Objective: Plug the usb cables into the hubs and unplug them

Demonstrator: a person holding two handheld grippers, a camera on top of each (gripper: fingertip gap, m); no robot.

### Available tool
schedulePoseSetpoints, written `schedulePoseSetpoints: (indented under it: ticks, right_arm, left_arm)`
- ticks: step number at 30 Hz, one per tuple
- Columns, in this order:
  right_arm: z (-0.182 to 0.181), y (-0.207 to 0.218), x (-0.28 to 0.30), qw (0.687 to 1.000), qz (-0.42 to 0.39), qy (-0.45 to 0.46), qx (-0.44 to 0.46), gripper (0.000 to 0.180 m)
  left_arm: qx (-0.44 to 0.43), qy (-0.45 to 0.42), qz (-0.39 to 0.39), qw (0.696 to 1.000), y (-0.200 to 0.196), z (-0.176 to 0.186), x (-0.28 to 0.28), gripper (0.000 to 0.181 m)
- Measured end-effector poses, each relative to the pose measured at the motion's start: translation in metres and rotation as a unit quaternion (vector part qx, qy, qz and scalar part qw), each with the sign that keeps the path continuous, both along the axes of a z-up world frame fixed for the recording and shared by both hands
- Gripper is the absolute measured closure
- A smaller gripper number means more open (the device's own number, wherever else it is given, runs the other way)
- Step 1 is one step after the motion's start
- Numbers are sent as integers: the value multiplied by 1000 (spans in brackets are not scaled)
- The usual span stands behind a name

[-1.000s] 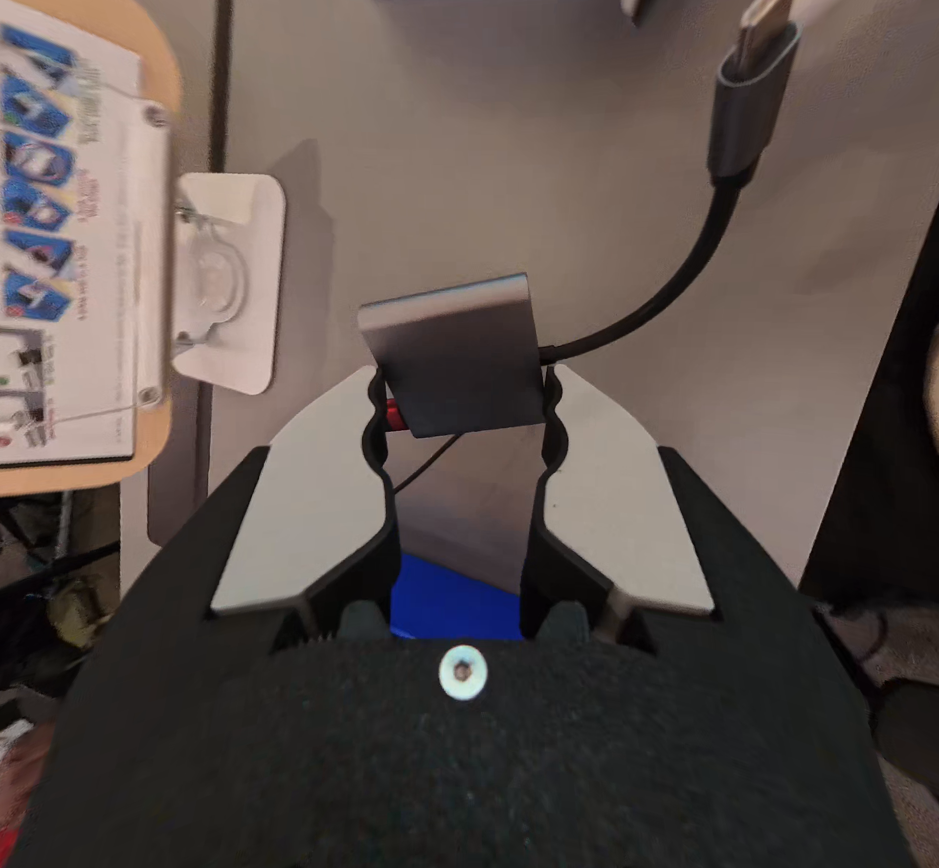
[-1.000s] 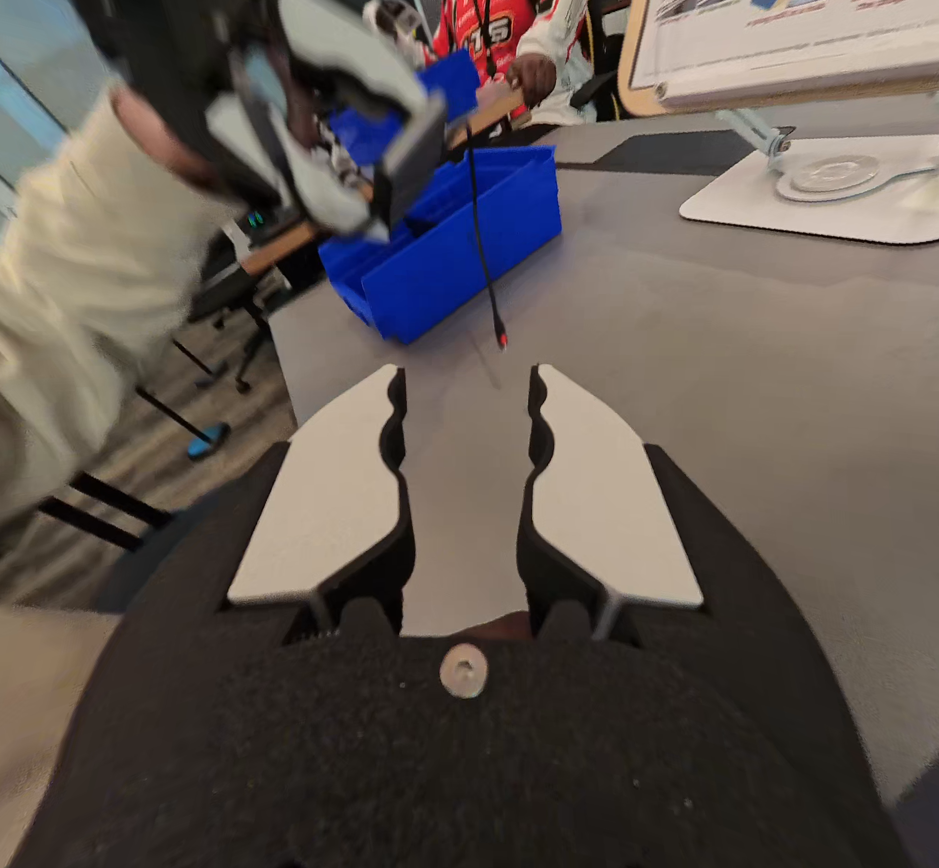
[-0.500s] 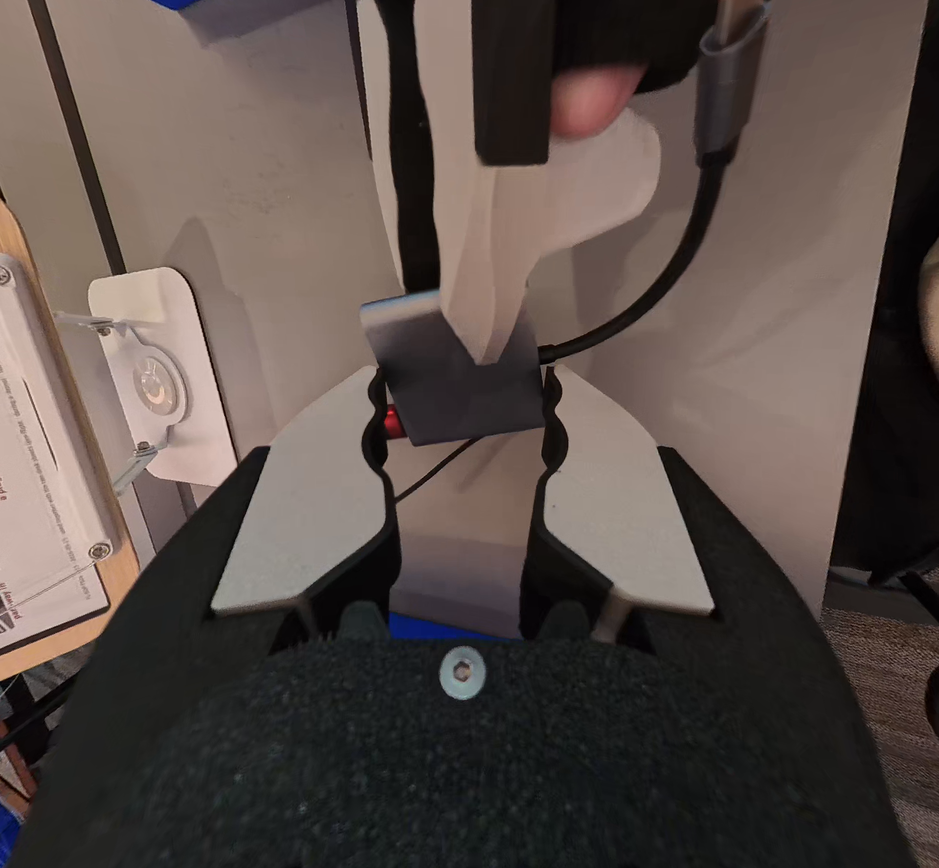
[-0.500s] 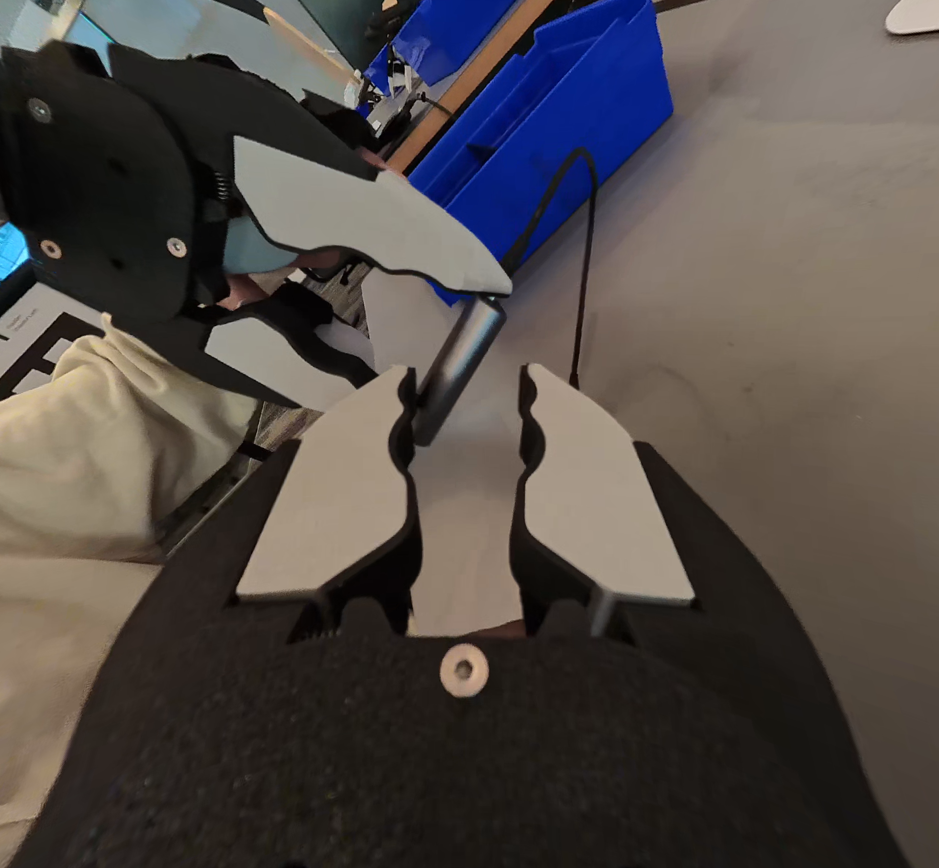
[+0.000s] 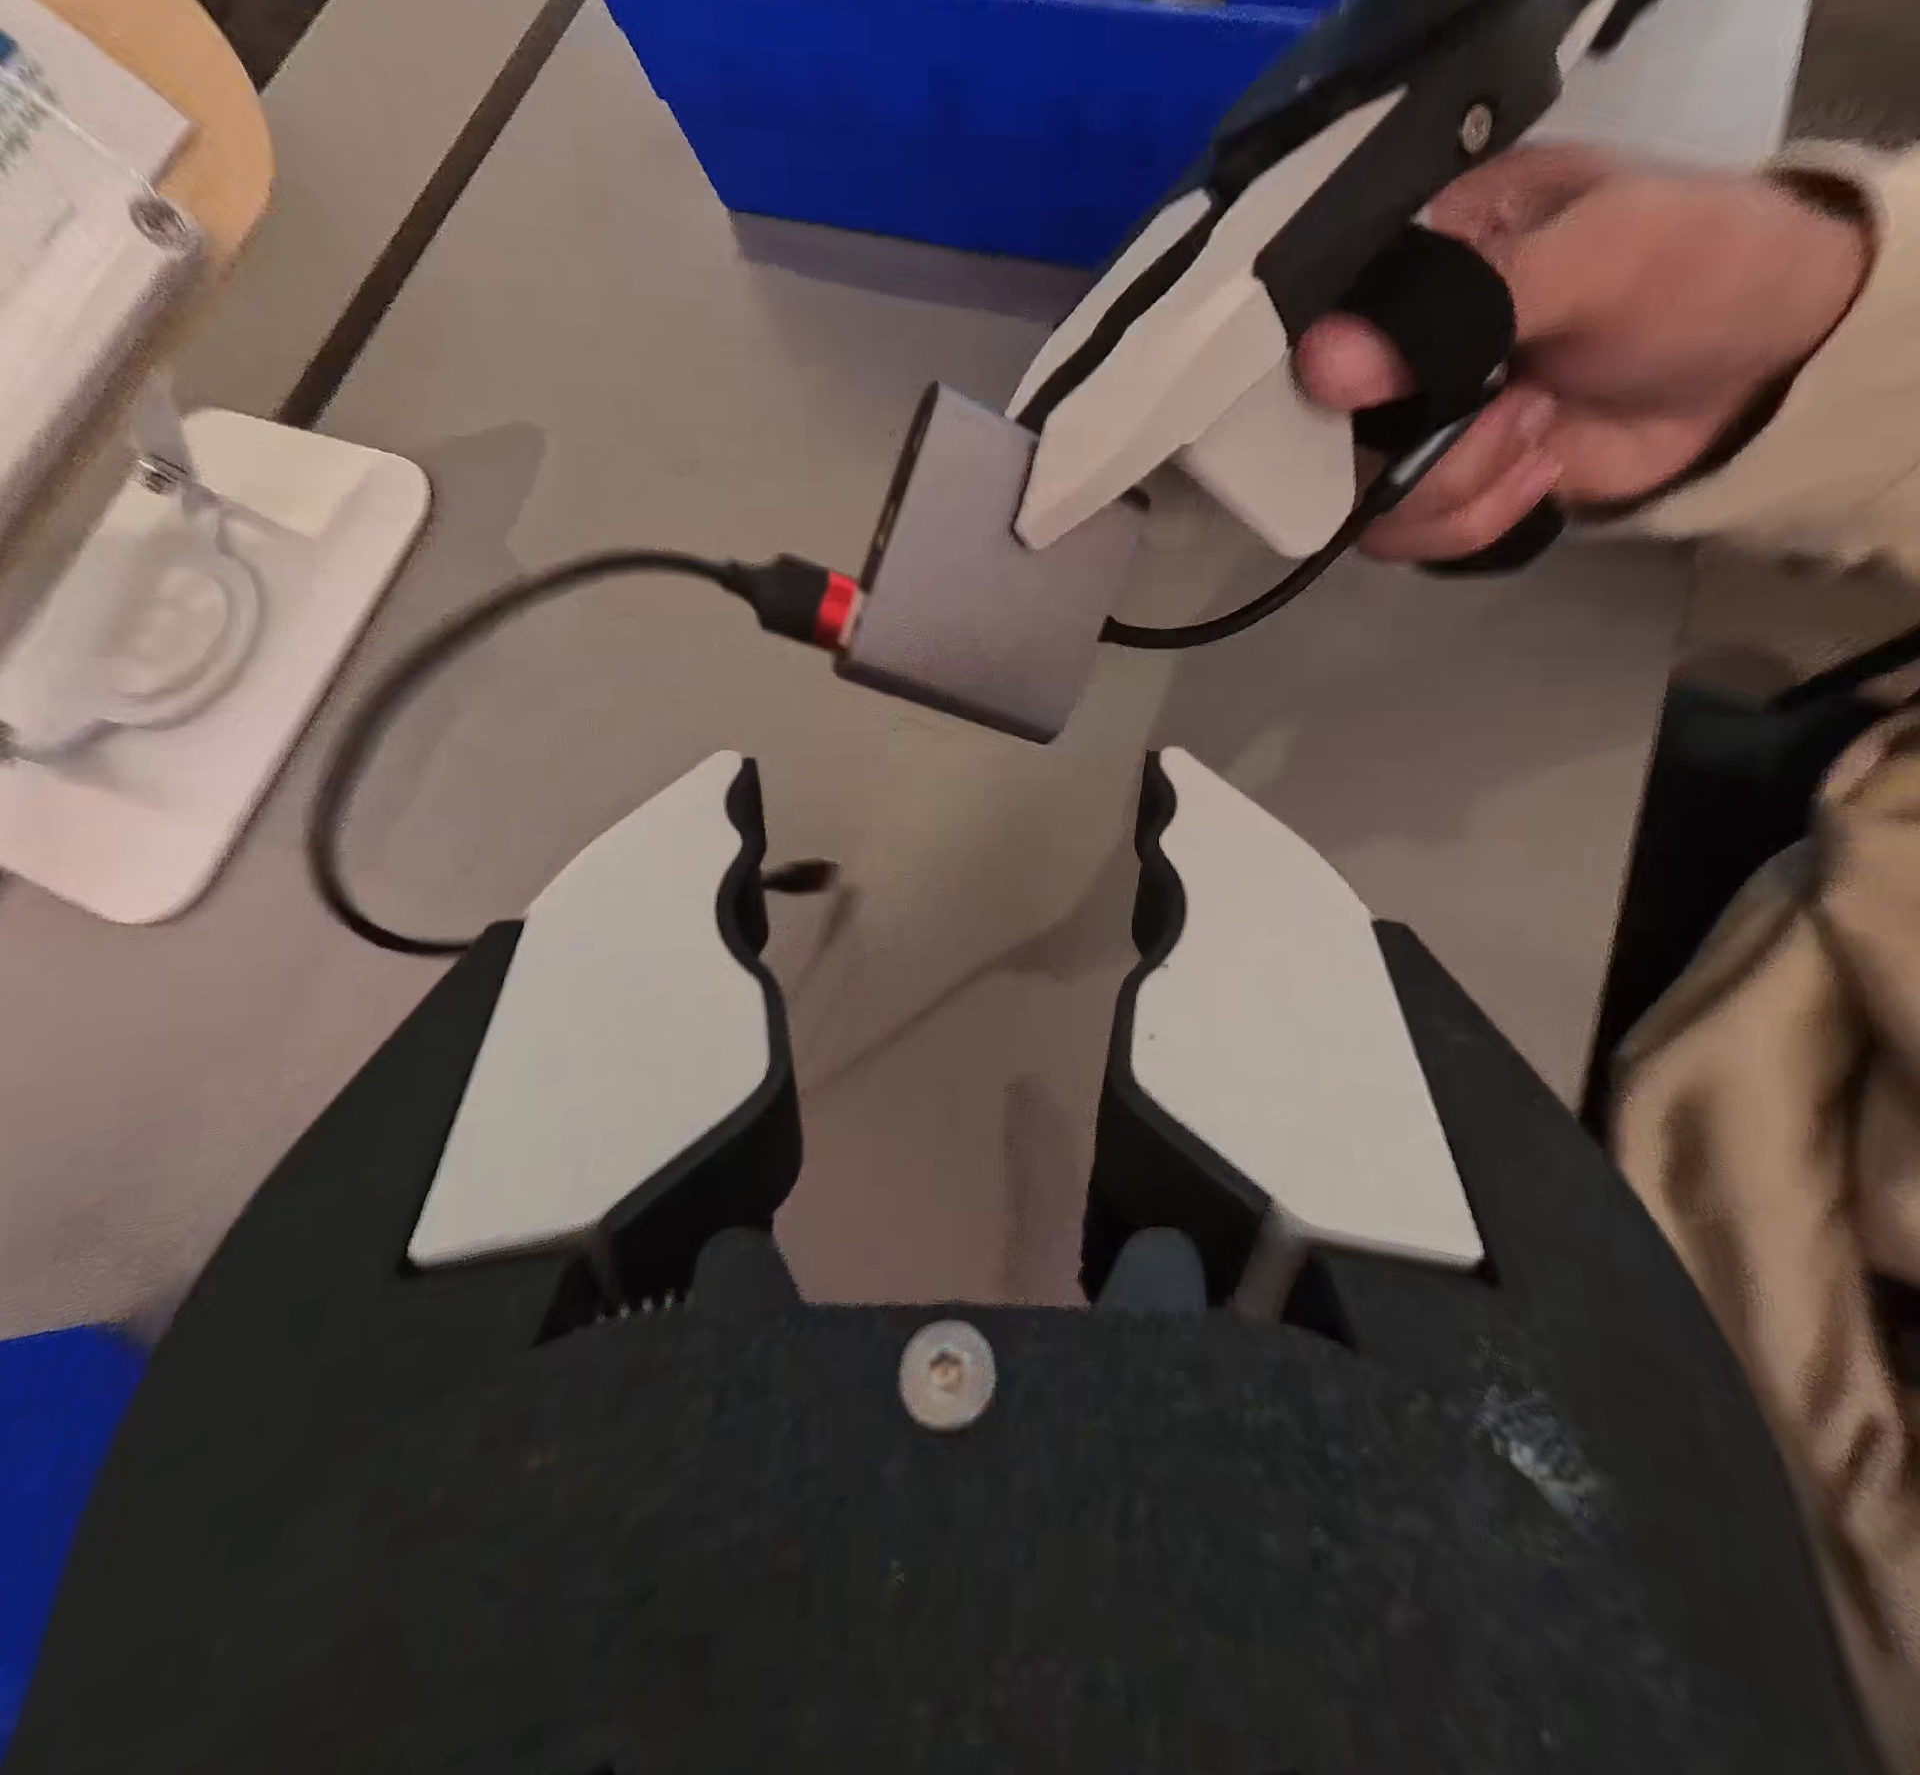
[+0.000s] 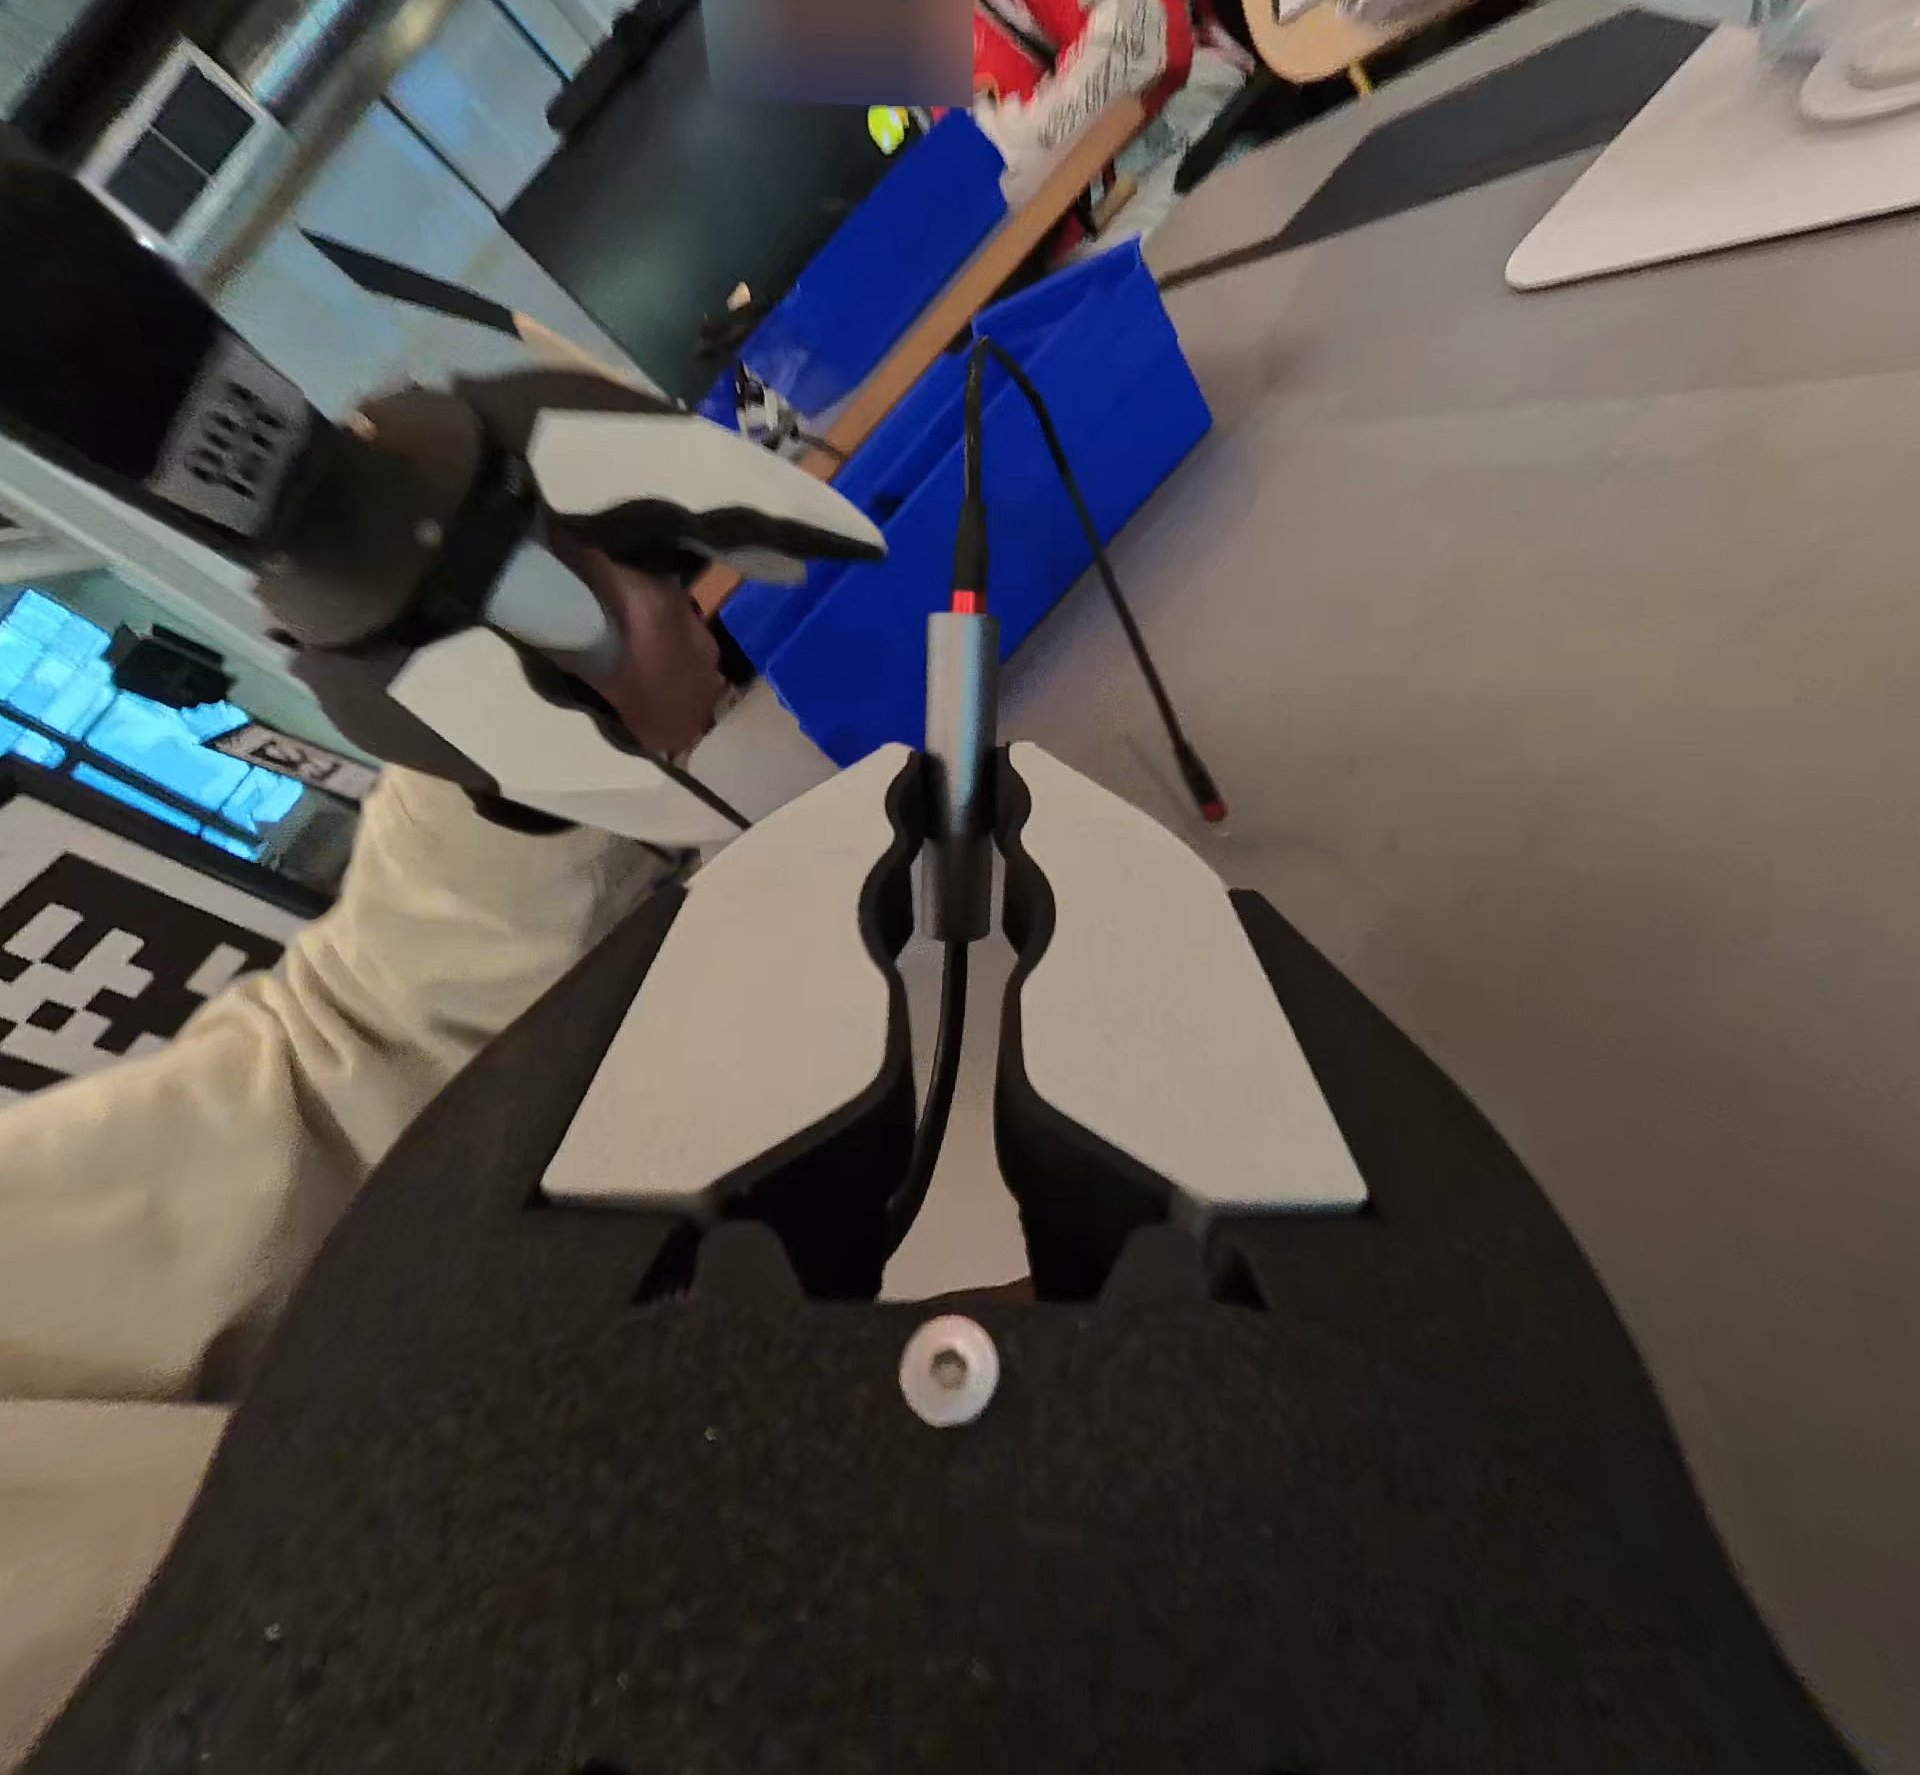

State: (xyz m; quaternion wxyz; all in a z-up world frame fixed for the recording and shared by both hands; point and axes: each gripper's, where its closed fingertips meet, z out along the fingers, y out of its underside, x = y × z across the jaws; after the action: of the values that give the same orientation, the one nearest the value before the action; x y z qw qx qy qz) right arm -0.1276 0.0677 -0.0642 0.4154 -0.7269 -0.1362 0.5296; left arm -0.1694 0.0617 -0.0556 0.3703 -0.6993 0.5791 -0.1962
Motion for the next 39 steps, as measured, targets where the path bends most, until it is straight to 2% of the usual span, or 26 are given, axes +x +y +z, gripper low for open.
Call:
schedulePoseSetpoints:
  ticks: [5, 10, 13, 16, 21, 23, 27, 30, 33, 36, 39]
  right_arm:
    - [11, -4, -4, 998, -24, 41, 29, 168]
    - [13, -9, -12, 997, -31, 62, 35, 168]
    - [11, -6, -10, 996, -41, 67, 34, 168]
    - [8, -6, -7, 996, -33, 85, 21, 168]
    - [5, -12, -7, 995, -19, 85, 38, 168]
    - [8, -15, -8, 995, -10, 91, 49, 168]
    - [10, -19, -10, 994, 1, 85, 73, 168]
    - [6, -18, -10, 995, 10, 67, 70, 165]
    - [-5, -11, -5, 998, 7, 27, 61, 162]
    - [-1, -7, 8, 996, -17, -10, 89, 158]
    - [3, -7, 19, 992, -32, -66, 106, 154]
  left_arm:
    - [-118, -142, 57, 981, -8, -21, 9, 121]
    - [-162, -230, 77, 957, -4, -25, 21, 132]
    - [-198, -247, 55, 947, -9, -26, 29, 145]
    - [-223, -257, 37, 939, -12, -27, 32, 148]
    - [-286, -297, -4, 911, -20, -15, 32, 140]
    - [-294, -303, -10, 906, -20, -13, 31, 155]
    - [-301, -303, -29, 904, -20, -10, 27, 161]
    - [-295, -289, -28, 910, -18, -12, 24, 167]
    - [-256, -245, -3, 935, -10, -18, 17, 169]
    - [-165, -165, 50, 971, 10, -28, 0, 169]
    - [-4, -57, 98, 994, 33, -33, -22, 169]
